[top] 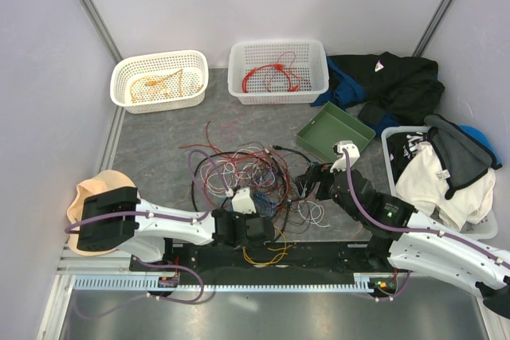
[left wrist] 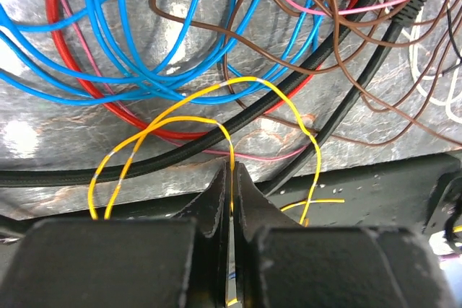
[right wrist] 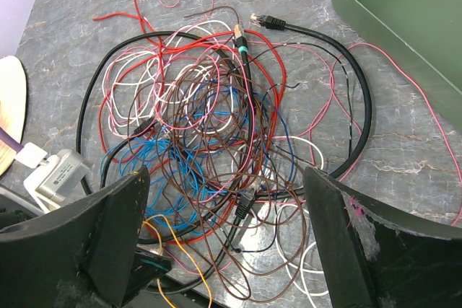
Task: Untangle the cables
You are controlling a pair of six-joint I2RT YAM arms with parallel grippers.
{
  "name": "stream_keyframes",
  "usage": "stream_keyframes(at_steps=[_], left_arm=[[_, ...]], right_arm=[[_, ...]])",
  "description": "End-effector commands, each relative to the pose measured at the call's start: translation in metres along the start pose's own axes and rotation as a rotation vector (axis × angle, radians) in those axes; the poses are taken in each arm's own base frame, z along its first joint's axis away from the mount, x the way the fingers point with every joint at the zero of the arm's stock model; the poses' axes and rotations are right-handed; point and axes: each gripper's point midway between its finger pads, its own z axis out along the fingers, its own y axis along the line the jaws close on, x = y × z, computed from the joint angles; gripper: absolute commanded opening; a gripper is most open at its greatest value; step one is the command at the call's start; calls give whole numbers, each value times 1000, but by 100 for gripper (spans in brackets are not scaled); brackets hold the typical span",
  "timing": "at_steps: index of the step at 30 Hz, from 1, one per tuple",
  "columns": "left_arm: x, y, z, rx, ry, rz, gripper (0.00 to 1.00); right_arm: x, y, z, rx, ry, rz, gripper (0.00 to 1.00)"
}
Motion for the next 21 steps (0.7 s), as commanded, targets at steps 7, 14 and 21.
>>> stream_keyframes(at_steps=[7, 14, 21], left_arm=[[-116, -115, -159, 434, -342, 339, 2], [-199, -137, -247, 433, -707, 678, 2], [-258, -135, -287, 299, -913, 713, 2]], right_arm=[[-23, 11, -8, -45, -78, 25, 95], [-43, 31, -17, -136, -123, 25, 95], [-82, 60, -49, -306, -243, 47, 95]])
